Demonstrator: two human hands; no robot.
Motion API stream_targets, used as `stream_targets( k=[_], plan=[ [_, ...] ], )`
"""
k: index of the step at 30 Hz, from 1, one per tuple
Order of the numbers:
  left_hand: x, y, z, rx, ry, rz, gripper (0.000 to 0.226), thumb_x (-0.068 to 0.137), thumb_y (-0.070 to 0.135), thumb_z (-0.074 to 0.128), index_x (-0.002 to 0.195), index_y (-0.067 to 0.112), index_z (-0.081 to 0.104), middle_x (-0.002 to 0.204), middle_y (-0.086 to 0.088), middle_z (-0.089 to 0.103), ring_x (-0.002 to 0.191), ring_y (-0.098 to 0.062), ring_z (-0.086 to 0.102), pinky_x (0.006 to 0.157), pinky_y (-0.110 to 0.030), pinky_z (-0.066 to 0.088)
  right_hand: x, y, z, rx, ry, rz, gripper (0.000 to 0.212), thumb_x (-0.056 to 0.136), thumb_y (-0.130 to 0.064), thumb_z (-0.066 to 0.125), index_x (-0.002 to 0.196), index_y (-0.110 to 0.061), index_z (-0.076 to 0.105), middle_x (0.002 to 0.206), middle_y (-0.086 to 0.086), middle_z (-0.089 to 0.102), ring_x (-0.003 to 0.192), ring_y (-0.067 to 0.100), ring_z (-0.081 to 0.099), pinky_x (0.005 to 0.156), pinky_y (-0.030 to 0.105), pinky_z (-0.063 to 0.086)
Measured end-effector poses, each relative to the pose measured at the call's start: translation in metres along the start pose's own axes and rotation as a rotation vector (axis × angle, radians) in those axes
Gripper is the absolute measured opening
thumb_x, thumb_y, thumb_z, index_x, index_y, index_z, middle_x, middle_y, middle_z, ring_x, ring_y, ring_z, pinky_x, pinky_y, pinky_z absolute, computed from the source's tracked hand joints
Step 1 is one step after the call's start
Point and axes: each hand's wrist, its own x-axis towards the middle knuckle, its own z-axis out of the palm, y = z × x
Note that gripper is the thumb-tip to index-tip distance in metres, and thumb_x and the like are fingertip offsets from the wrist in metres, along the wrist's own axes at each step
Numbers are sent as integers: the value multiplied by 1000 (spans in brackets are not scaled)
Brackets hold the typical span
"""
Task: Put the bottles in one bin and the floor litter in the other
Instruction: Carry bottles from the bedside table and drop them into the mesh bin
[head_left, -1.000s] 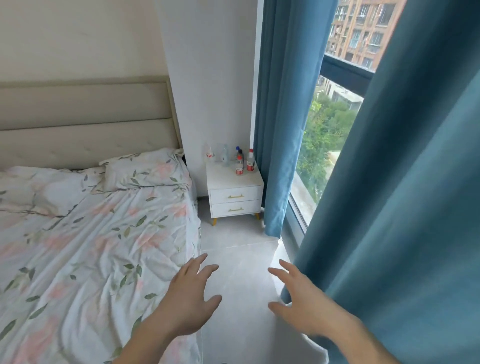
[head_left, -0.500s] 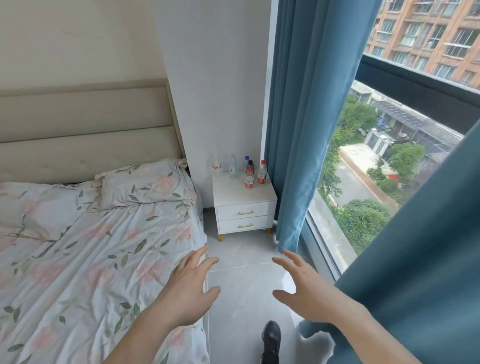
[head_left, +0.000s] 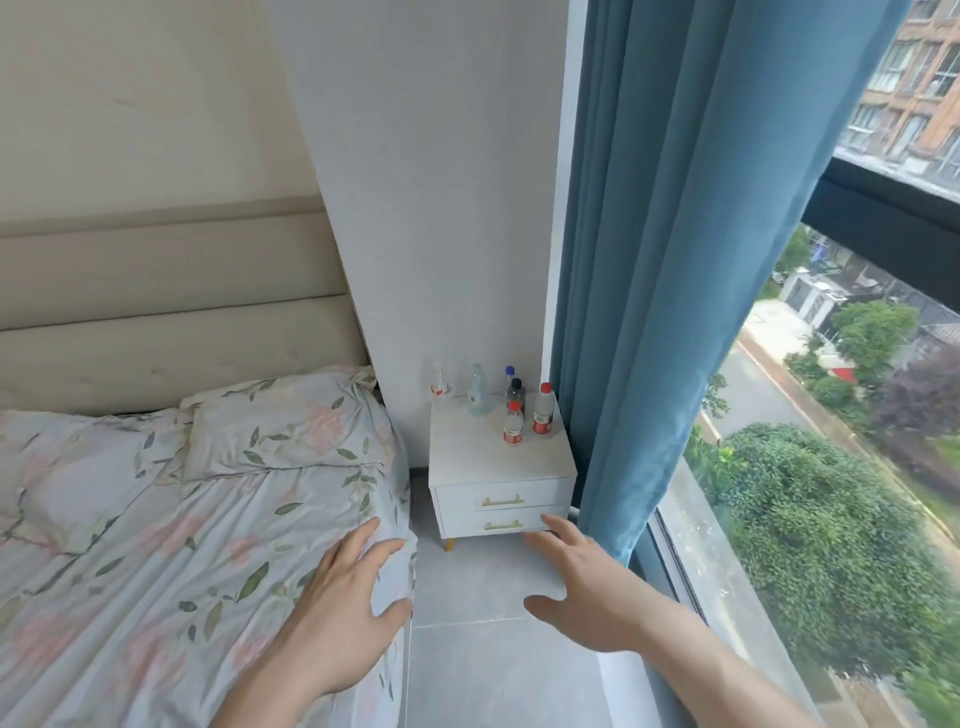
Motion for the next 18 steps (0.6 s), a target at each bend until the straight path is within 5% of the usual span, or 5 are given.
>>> stream_targets(
  k=[18],
  plan=[
    [266, -40, -53, 29, -86, -60, 67, 95, 46, 56, 156, 37, 28, 168, 12, 5, 153, -15, 12, 122, -31, 22, 248, 44, -93, 27, -61, 81, 75, 89, -50, 59, 155, -43, 25, 168, -14, 5, 145, 23, 35, 116, 37, 35]
  ],
)
